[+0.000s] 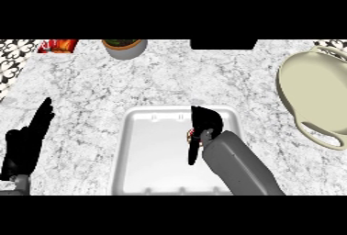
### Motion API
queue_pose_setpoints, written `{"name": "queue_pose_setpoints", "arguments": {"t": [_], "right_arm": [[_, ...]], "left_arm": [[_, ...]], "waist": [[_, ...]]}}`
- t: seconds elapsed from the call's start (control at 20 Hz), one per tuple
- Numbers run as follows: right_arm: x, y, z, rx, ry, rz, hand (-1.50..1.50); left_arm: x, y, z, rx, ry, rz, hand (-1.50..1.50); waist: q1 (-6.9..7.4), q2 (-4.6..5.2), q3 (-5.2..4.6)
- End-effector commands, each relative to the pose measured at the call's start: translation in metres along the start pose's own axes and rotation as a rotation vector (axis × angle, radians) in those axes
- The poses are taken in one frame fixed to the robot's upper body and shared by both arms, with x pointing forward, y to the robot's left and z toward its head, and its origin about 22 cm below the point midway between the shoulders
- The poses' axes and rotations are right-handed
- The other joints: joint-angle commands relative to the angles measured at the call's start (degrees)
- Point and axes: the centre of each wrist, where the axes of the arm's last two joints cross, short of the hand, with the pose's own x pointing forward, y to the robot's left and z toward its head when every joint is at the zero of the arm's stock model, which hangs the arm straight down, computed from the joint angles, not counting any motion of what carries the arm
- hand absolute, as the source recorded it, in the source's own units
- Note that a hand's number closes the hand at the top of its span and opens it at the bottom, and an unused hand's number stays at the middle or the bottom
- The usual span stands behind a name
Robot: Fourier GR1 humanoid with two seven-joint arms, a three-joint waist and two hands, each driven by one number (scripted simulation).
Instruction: Pick the cupcake from the tray and place it in the pot
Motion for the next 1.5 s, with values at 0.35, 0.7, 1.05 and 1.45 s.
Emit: {"name": "queue_pose_setpoints", "arguments": {"t": [0.35, 0.7, 1.05, 1.45], "right_arm": [[-0.013, 0.011, -0.009, 0.016, -0.051, 0.062, 1.5], [0.0, -0.012, 0.003, 0.005, -0.048, 0.073, 1.5], [-0.134, -0.019, -0.004, -0.162, -0.291, 0.123, 1.5], [-0.146, -0.048, 0.03, -0.401, -0.268, 0.148, 1.5]], "left_arm": [[0.0, 0.004, 0.007, -0.013, -0.006, -0.008, 0.0], [-0.003, 0.002, 0.008, -0.009, 0.013, 0.0, 0.0], [-0.019, 0.013, 0.017, 0.017, 0.001, -0.007, 0.0], [-0.003, 0.01, 0.012, 0.008, -0.01, 0.015, 0.0]], "waist": [[-0.26, -0.03, 0.01], [-0.33, -0.06, 0.0], [-0.92, -0.17, 0.02], [-0.85, -0.31, -0.02]]}}
